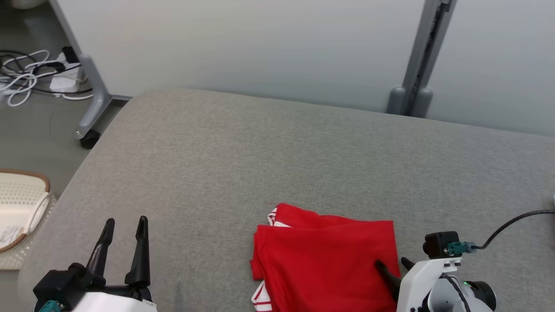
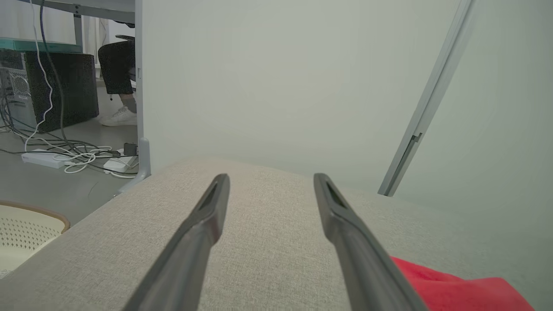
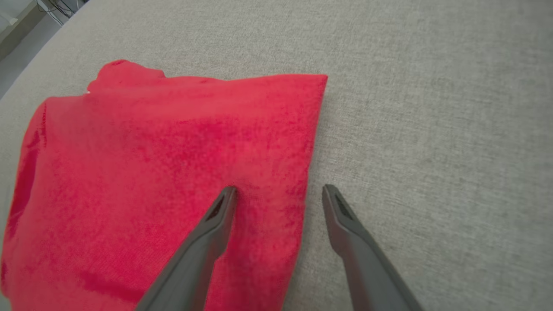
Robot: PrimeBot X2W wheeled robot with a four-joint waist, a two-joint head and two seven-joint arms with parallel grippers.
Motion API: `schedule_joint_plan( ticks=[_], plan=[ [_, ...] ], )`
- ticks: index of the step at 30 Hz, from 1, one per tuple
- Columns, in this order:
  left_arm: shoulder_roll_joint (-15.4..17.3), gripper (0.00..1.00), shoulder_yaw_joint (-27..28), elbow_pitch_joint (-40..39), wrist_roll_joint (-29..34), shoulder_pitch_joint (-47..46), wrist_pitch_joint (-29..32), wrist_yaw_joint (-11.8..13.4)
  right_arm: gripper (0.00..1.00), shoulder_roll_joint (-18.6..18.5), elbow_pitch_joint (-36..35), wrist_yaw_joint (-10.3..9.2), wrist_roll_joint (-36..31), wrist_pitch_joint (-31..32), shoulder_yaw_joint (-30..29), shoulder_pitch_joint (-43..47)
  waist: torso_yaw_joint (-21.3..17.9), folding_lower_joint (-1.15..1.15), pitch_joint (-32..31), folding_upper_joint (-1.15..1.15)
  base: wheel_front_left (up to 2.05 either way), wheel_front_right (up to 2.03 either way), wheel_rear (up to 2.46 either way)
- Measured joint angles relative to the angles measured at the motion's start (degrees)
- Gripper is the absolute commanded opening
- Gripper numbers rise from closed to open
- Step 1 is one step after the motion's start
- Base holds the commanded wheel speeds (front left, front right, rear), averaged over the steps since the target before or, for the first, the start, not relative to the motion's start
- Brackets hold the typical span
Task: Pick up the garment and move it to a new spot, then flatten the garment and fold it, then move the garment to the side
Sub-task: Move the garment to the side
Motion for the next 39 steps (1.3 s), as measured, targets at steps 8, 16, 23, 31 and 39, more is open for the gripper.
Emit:
schedule_joint_plan(
  ticks=[8, 16, 23, 31, 39],
  plan=[
    [0.4, 1.0, -0.4, 0.5, -0.2, -0.2, 0.0, 0.0, 1.0, 0.0, 5.0, 0.07, 0.2, 7.7, -3.7, -1.4, 3.3, 0.0, 0.3, 0.0, 0.0, 0.0, 0.0],
    [0.5, 1.0, -0.3, 0.4, -0.1, -0.2, 0.0, 0.0, 0.0, 0.2, 3.0, -0.01, 3.0, 6.1, -1.4, -1.1, 3.3, 0.0, -0.3, 0.0, 0.0, 0.0, 0.0],
    [0.7, 1.0, -0.9, 0.3, -0.1, -0.1, 0.0, 0.0, 0.0, -0.7, 1.0, 0.01, 2.9, -2.2, 0.2, -1.9, 0.8, 0.0, -0.5, 0.0, 0.0, 0.0, 0.0],
    [0.5, 1.0, -3.0, -0.8, -1.1, 0.0, 0.0, 0.0, 0.0, -3.2, -0.3, 0.01, 2.9, -4.5, -1.2, -2.0, -4.9, 0.0, -0.7, 0.0, 0.0, 0.0, 0.0],
    [0.8, 1.0, -5.3, -1.6, -1.9, -0.1, 0.0, 0.0, 0.0, -3.6, -3.1, 0.01, 1.9, -4.5, -1.4, -2.0, -13.0, 0.0, -0.2, 0.0, 0.0, 0.0, 0.0]
  ],
)
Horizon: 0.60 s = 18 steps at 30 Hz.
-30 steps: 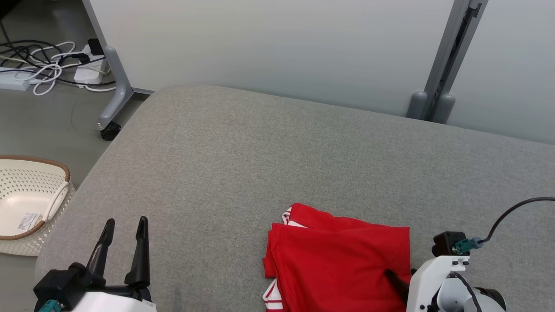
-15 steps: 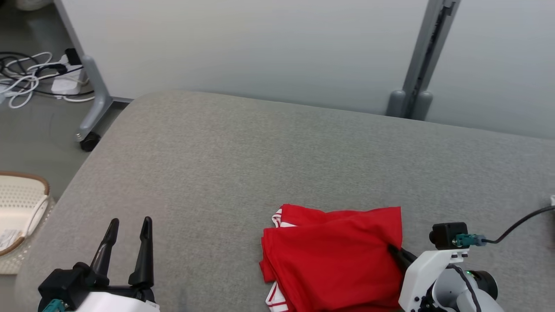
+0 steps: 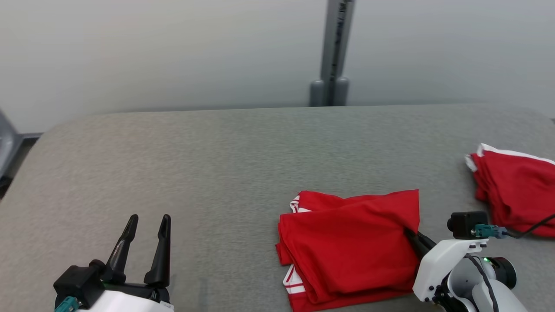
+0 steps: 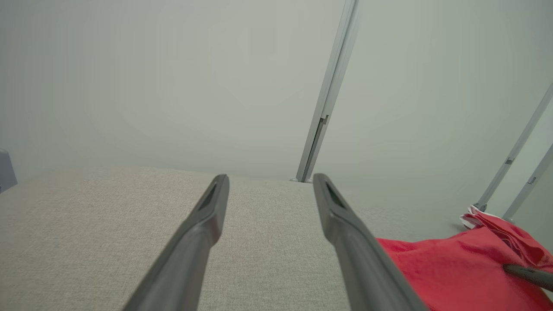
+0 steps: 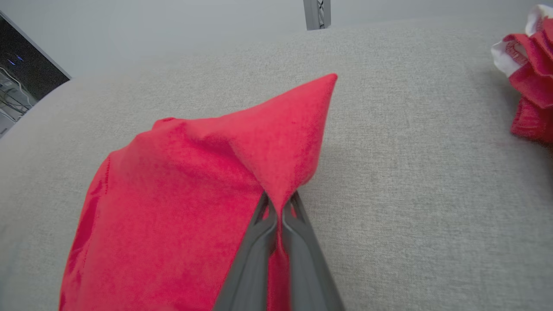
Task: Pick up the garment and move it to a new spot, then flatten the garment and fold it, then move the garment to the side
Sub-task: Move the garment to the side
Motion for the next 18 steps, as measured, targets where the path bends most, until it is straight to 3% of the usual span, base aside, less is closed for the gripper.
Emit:
schedule_joint_plan(
  ticks=[12, 18],
  plan=[
    [0.5, 1.0, -2.2, -0.5, -0.6, -1.4, 0.0, 0.0, 0.0, 1.1, -2.3, -0.01, -0.6, 0.0, 2.0, -0.1, -12.1, 0.0, 1.3, 0.0, 0.0, 0.0, 0.0],
    [0.7, 1.0, -2.5, -0.5, -0.6, -2.1, 0.0, 0.0, 0.0, 1.2, -2.8, -0.01, -0.4, -1.0, 2.5, -0.6, -16.1, 0.0, 1.9, 0.0, 0.0, 0.0, 0.0]
  ],
)
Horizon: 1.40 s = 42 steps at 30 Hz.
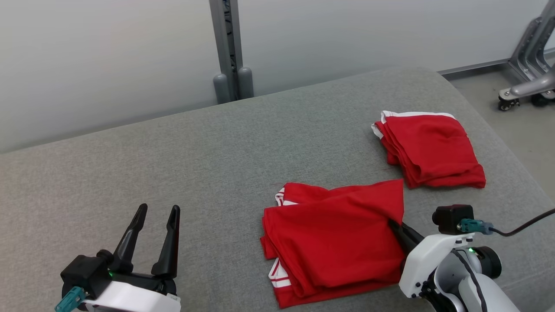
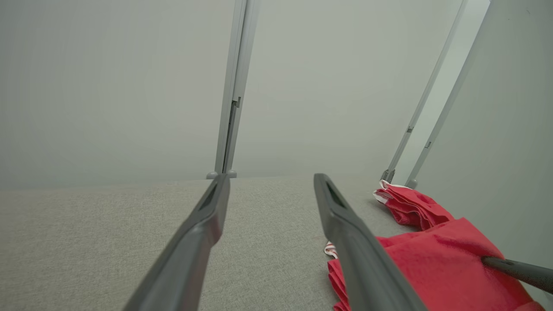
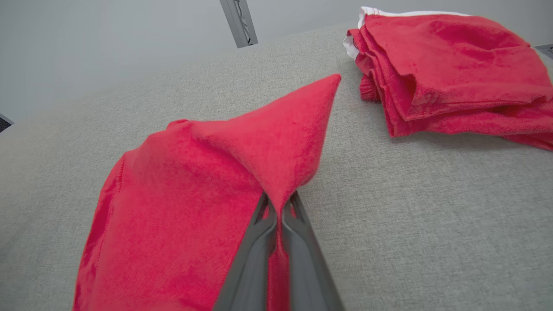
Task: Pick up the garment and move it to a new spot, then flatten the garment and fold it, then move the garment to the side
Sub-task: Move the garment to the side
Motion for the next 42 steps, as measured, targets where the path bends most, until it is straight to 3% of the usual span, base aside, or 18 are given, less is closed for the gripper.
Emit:
schedule_joint_plan(
  ticks=[10, 22, 30, 42],
  plan=[
    [0.6, 1.0, -1.0, -0.1, -0.1, -0.4, 0.0, 0.0, 0.0, -3.5, 0.0, 0.0, 1.4, -0.5, 5.5, -6.4, -1.8, 0.0, 1.9, 0.0, 0.0, 0.0, 0.0],
    [4.5, 1.0, -3.1, -0.8, -1.9, -4.0, 0.0, 0.0, 0.0, -8.6, 8.1, 0.01, 4.5, -1.3, 8.0, -23.0, 0.1, 0.0, 8.7, 0.0, 0.0, 0.0, 0.0],
    [6.0, 1.0, -3.5, -1.2, -2.7, -4.7, 0.0, 0.0, 0.0, -10.5, 13.9, 0.01, 0.9, 0.8, 4.1, -30.9, 0.7, 0.0, 11.0, 0.0, 0.0, 0.0, 0.0],
    [6.9, 1.0, -4.0, -1.6, -2.7, -4.5, 0.0, 0.0, 0.0, -10.7, 14.3, 0.01, -9.8, 3.6, -4.6, -31.8, -1.3, 0.0, 12.2, 0.0, 0.0, 0.0, 0.0]
  ],
)
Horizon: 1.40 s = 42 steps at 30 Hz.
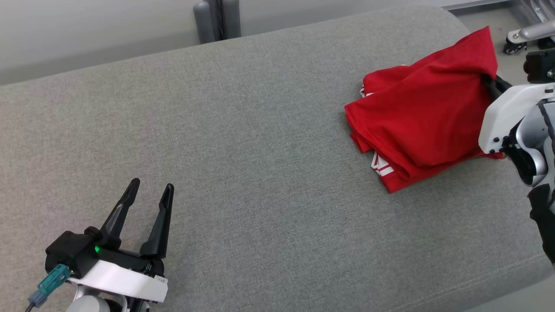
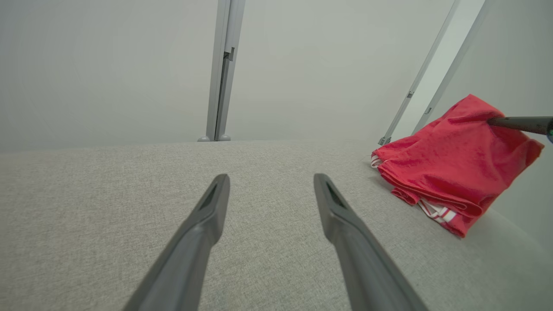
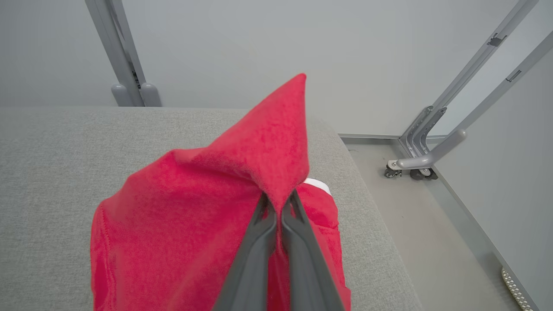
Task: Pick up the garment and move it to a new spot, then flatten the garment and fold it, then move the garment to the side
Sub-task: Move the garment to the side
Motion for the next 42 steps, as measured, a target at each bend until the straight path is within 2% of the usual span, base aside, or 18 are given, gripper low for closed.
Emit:
schedule_joint_plan(
  ticks=[5, 9, 10, 11, 12, 13, 14, 20, 26, 30, 34, 42],
  plan=[
    [1.1, 1.0, -0.4, -0.4, -0.5, -0.4, 0.0, 0.0, 0.0, 1.0, -0.7, 0.0, -6.0, 0.4, -4.9, 0.0, 0.4, 0.0, 2.0, 0.0, 0.0, 0.0, 0.0],
    [1.6, 1.0, -0.6, -0.5, -1.0, -1.4, 0.0, 0.0, 0.0, 3.2, -0.3, 0.0, -11.2, 1.1, -10.0, 0.0, 1.2, 0.0, 3.2, 0.0, 0.0, 0.0, 0.0],
    [1.7, 1.0, -0.7, -0.5, -1.0, -1.6, 0.0, 0.0, 0.04, 3.7, -0.1, 0.0, -12.6, 1.6, -11.8, 0.0, 1.5, 0.0, 3.4, 0.0, 0.0, 0.0, 0.0],
    [1.6, 1.0, -0.7, -0.6, -1.2, -1.7, 0.0, 0.0, 0.16, 4.0, 0.1, 0.0, -14.3, 2.0, -13.7, 0.0, 1.8, 0.0, 3.5, 0.0, 0.0, 0.0, 0.0],
    [1.6, 1.0, -0.7, -0.6, -1.5, -1.7, 0.0, 0.0, 0.35, 4.4, 0.1, 0.0, -16.1, 2.2, -15.5, 0.1, 2.1, 0.0, 3.6, 0.0, 0.0, 0.0, 0.0],
    [1.6, 1.0, -0.7, -0.7, -1.5, -1.7, 0.0, 0.0, 0.64, 4.9, 0.2, 0.0, -18.0, 2.8, -17.4, 0.2, 2.3, 0.0, 3.6, 0.0, 0.0, 0.0, 0.0],
    [1.6, 1.0, -0.7, -0.7, -1.6, -1.9, 0.0, 0.0, 1.0, 5.4, 0.1, 0.0, -19.9, 3.4, -19.2, 0.4, 2.5, 0.0, 3.6, 0.0, 0.0, 0.0, 0.0],
    [1.2, 1.0, -0.6, -0.1, -1.9, -2.2, 0.0, 0.0, 1.0, 9.3, -2.6, 0.0, -28.8, 3.0, -24.5, 2.3, 3.3, 0.0, 2.3, 0.0, 0.0, 0.0, 0.0],
    [-0.2, 1.0, -0.1, 0.4, -1.7, -1.8, 0.0, 0.0, 1.0, 11.3, -5.7, 0.0, -29.4, -0.9, -23.0, 4.2, 3.7, 0.0, -0.4, 0.0, 0.0, 0.0, 0.0],
    [-1.1, 1.0, 1.3, 1.0, -1.0, -1.2, 0.0, 0.0, 1.0, 11.4, -9.1, 0.0, -25.5, -5.8, -19.6, 6.3, 4.3, 0.0, -2.9, 0.0, 0.0, 0.0, 0.0],
    [-1.9, 1.0, 2.6, 0.9, -0.4, -0.4, 0.0, 0.0, 1.0, 11.3, -11.8, 0.0, -21.8, -7.7, -16.7, 9.3, 5.2, 0.0, -4.9, 0.0, 0.0, 0.0, 0.0],
    [-3.3, 1.0, 8.0, 0.2, 1.3, 1.1, 0.0, 0.0, 1.0, 10.0, -24.8, 0.0, -13.7, -12.5, -13.2, 20.3, 9.5, 0.0, -8.5, 0.0, 0.0, 0.0, 0.0]
  ],
)
